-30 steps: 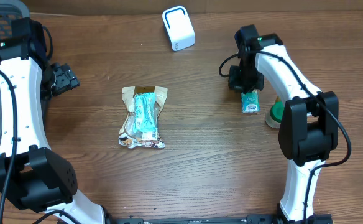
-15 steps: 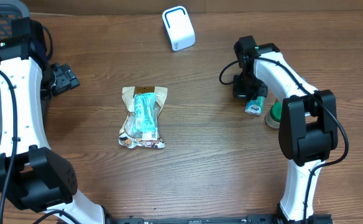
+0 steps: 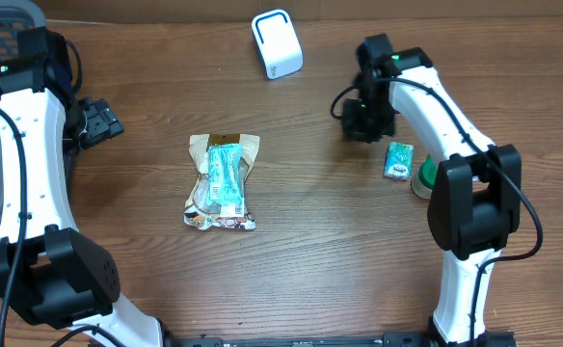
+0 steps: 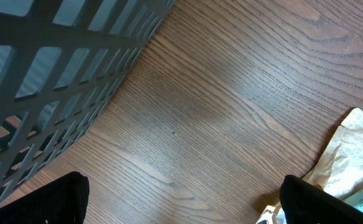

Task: Scan the item barcode
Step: 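Open the right gripper and lift it off the small teal pack, then swing the right gripper to the Pantree bag and grip the teal pack inside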

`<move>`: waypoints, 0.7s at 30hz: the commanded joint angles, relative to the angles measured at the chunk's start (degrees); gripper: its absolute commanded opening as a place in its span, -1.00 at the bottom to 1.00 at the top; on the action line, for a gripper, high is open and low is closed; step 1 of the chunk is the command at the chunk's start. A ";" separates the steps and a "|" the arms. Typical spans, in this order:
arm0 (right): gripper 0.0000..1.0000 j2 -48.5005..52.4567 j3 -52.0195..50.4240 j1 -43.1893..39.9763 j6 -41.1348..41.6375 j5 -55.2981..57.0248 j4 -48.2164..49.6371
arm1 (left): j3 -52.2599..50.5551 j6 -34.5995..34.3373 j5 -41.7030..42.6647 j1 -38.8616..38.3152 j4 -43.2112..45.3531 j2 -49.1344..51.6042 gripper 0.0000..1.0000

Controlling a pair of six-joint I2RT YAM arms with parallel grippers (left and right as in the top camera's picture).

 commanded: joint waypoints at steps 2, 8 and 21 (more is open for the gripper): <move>-0.18 -1.99 1.01 4.52 -4.46 -16.96 1.77 | 0.96 1.05 -0.76 -0.04 0.04 0.57 0.99; 0.23 -1.97 1.01 11.34 -4.44 -16.94 5.44 | 0.96 1.07 -0.76 -0.04 0.02 0.57 0.99; 1.00 -1.92 1.01 20.74 0.79 -8.87 16.70 | 0.98 1.07 -0.76 -0.04 0.02 0.57 0.99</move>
